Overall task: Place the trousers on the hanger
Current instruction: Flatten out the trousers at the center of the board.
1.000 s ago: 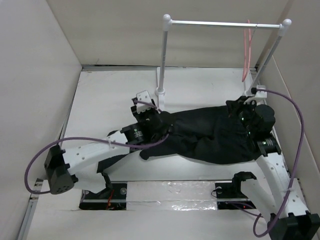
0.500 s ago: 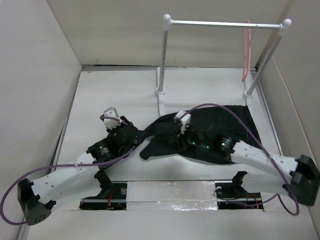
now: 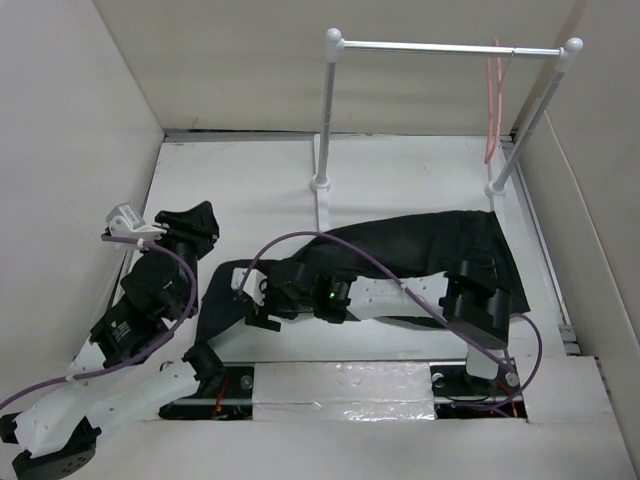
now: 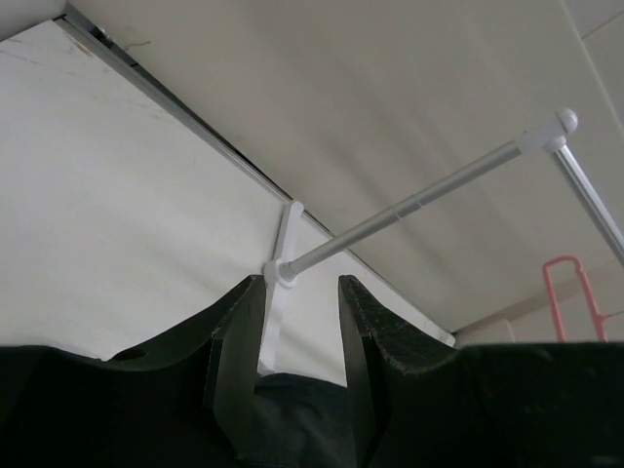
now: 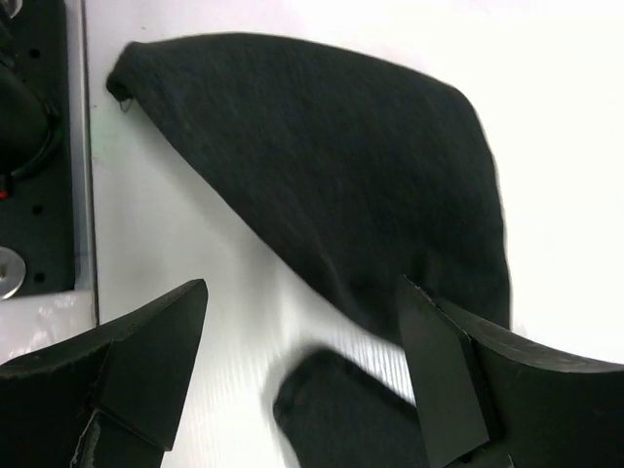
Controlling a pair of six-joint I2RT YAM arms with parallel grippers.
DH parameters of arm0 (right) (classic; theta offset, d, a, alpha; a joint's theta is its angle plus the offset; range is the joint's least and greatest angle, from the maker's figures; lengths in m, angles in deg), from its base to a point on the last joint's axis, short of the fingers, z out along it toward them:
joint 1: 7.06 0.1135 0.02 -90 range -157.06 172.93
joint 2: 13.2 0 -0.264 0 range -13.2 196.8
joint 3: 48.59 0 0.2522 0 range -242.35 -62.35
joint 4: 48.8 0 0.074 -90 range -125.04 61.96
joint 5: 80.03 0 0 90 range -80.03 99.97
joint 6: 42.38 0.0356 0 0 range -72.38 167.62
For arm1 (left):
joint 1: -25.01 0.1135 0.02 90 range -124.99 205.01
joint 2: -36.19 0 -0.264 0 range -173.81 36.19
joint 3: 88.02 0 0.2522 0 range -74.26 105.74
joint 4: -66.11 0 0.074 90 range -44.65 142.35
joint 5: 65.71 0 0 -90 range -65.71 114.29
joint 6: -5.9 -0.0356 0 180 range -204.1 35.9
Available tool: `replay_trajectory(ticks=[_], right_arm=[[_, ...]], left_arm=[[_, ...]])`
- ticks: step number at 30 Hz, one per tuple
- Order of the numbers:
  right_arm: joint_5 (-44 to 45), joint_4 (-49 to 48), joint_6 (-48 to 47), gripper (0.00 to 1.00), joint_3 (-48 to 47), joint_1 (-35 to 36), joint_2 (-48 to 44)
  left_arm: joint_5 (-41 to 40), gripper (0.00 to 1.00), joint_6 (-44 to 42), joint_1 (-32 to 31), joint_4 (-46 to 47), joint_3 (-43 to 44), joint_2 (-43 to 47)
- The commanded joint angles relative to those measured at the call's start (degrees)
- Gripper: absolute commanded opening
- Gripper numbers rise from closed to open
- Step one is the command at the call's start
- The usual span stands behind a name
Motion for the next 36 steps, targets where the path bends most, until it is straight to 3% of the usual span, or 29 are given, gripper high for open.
replay_trajectory(ticks=[1,8,17,22,23,25,26,27,32,36], right_arm=[[2.55,-3.43,-4.33,0.84,-4.33,0.32,2.95],[1.60,4.21,-7.68,0.81,-13.29,0.32,10.16],[3.53,5.62,-8.91,0.72,-18.13,0.85,15.08],[3.35,6.06,-9.61,0.51,-19.89,0.85,16.31],[2.22,6.06,-9.70,0.36,-19.98,0.85,16.49],[1.16,7.80,-9.70,0.21,-20.68,0.24,16.67],[0.89,7.82,-9.61,0.07,-20.86,0.24,16.58],[0.80,7.56,-9.52,0.03,-20.95,-0.46,16.40],[0.01,4.22,-7.50,0.00,-23.05,-4.76,14.91],[-1.21,4.57,-5.05,0.00,-30.94,-10.55,16.75]], left_arm=[[-0.66,0.33,-2.46,0.16,0.73,-2.30,0.28],[-0.31,0.34,-2.72,0.16,2.85,-5.20,2.39],[-0.92,0.33,-2.64,0.16,4.08,-6.79,4.15],[-0.92,0.33,-2.28,0.16,5.04,-8.72,4.67],[-1.36,0.33,-2.28,0.16,4.78,-8.72,4.41],[-1.54,0.33,-1.23,0.16,3.64,-8.54,3.62],[-1.63,0.33,-1.31,0.16,4.07,-9.07,3.62],[-1.71,0.33,-1.58,0.16,4.95,-9.42,3.36],[-2.59,0.33,-2.11,0.16,6.01,-9.24,1.42],[-3.64,0.33,-2.46,0.16,6.72,-9.16,-0.50]])
